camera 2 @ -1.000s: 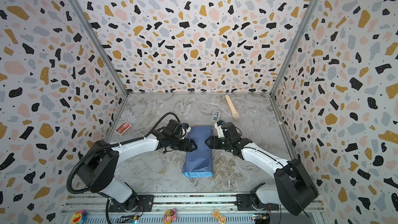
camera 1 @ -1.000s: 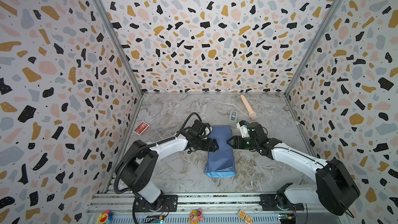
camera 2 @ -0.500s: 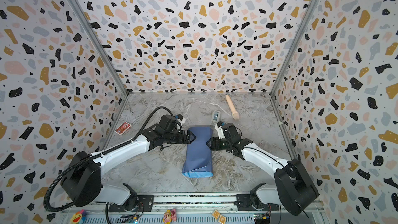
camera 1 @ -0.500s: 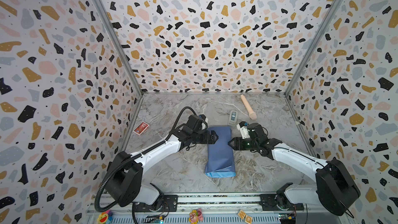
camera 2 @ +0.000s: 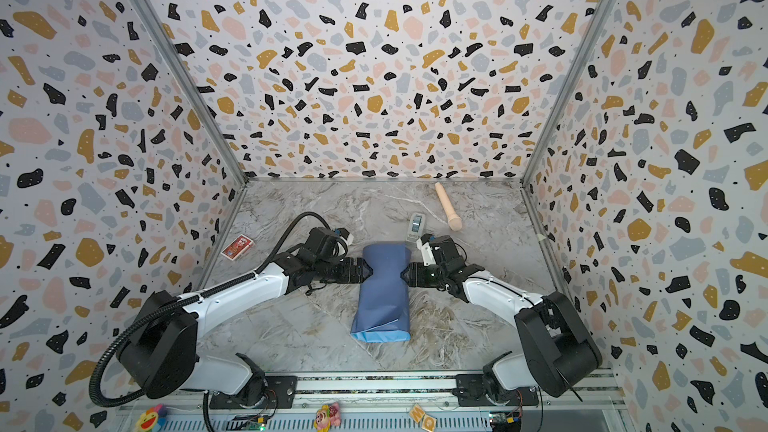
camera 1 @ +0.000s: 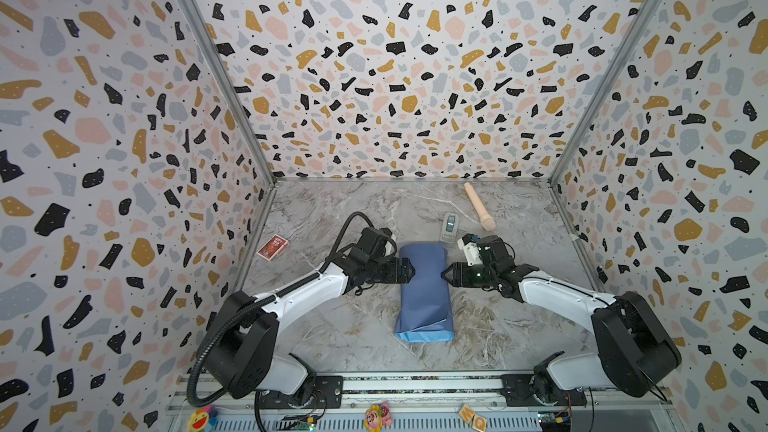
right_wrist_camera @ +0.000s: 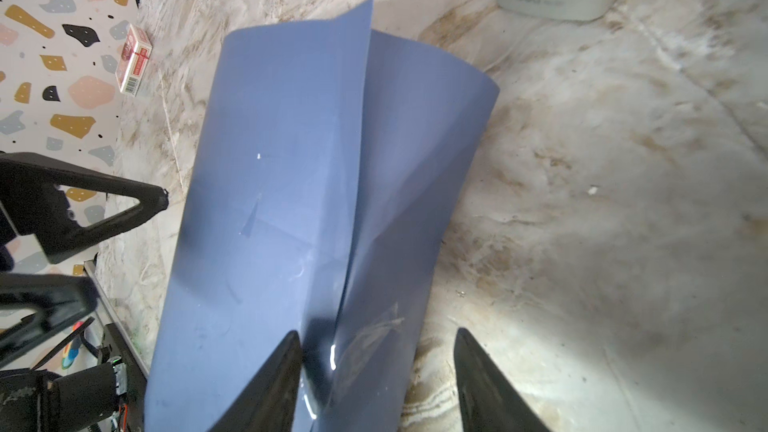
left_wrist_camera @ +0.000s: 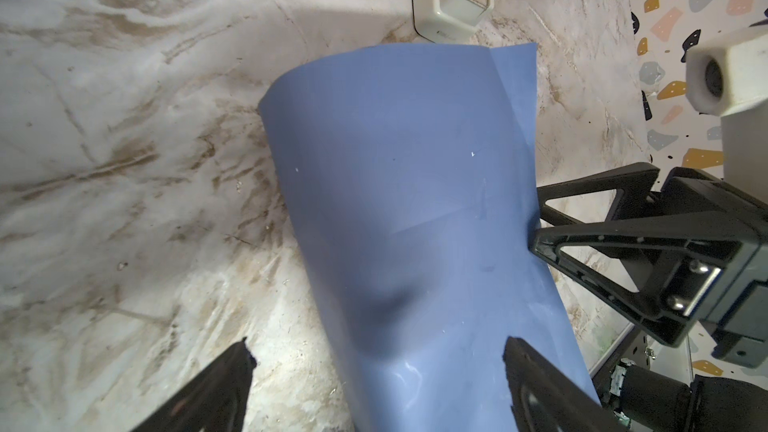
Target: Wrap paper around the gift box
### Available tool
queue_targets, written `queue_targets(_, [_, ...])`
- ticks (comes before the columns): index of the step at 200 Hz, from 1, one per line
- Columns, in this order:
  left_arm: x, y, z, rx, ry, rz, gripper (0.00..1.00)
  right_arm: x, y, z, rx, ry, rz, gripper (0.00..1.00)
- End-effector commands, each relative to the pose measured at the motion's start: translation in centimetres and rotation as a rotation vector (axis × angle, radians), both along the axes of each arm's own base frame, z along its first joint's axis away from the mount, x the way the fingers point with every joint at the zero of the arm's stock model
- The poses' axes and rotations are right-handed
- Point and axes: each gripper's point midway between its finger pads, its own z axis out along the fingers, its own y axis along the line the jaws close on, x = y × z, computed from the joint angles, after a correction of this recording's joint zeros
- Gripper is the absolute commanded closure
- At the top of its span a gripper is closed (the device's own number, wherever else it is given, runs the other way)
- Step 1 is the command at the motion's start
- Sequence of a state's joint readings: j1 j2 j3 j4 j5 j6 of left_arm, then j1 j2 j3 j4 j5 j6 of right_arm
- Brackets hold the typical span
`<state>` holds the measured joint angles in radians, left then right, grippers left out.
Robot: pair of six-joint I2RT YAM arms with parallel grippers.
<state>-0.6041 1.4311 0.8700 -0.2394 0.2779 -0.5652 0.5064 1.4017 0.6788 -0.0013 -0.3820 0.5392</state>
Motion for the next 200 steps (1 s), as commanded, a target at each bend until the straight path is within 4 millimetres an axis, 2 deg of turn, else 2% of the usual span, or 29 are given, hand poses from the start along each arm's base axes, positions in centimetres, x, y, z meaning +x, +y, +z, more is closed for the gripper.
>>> queue_targets(1, [-0.1,0.4,-0.7,0.016,0.001,0.004,0.05,-0.4,-0.2,0.1,-0.005,-0.001,0.016,0.42])
queue_targets(54, [-0.6,0.6,-1.2,0.019,0.01,-0.003,0.05,-0.8,-0.5,2.4,0.047,-0.042,0.044,0.38])
queue_targets(118, [-0.7,0.4,-1.4,0.01,0.018,-0.014,0.05,-0.3,-0.7,0.4,0.012,-0.011,0.031,0.4])
queue_targets(153, [-1.0,0.6,-1.9,0.016,0.026,-0.014,0.05,-0.6,-0.8,-0.5,0.001,0.015,0.041,0.41])
queue_targets(179, [-1.0,0.6,-2.0,0.018,0.026,-0.016,0.05,-0.7,-1.0,-0.1,-0.005,0.011,0.04,0.41])
queue_targets(200, [-1.1,0.7,-1.8,0.02,0.02,-0.018,0.05,-0.7,-0.9,1.6,0.022,-0.018,0.055,0.38])
